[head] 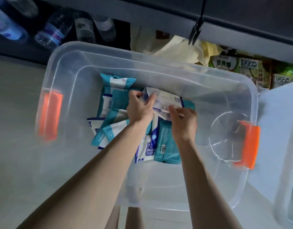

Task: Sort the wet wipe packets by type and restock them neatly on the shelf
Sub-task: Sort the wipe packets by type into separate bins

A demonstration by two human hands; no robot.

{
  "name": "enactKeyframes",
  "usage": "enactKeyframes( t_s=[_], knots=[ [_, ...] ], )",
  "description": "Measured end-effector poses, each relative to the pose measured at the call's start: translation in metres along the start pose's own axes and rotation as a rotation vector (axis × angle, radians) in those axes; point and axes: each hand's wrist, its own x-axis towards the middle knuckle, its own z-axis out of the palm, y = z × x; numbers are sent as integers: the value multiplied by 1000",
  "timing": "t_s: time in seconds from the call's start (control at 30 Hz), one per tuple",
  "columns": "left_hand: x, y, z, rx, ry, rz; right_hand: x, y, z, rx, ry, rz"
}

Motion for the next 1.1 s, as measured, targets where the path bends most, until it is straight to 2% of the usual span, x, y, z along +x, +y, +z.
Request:
enactKeyframes(
  t_s=[0.13, 0.23, 0.33, 0.43, 0.5, 0.67, 0.83, 0.93, 1.1],
  knots=[
    [-8, -4, -10, -22, 4, 134, -3, 1, -15, 66, -11, 12],
    [-27, 1, -30, -18, -65, 265, -11, 5, -30, -52, -33, -103],
    [-41, 4, -49, -93, -198, 197, -17, 5, -46, -9, -326, -137],
    [-49, -1, -53, -51, -288, 117, -26, 4, -56, 151, -596, -26],
    [-56, -4, -50, -9, -291, 80, -32, 8, -60, 199, -690, 49],
    [-66, -25, -46, 144, -427, 56, -42, 33, -61, 107, -618, 135],
    [-66, -49, -48, 447, -295, 231, -42, 45, -61, 71, -370, 230],
    [-65, -58, -44, 726, -341, 403, -34, 53, -59, 20, -370, 257],
    [-51, -50, -34, 1072, -360, 491, -28, 59, -49, 41, -394, 317]
  ],
)
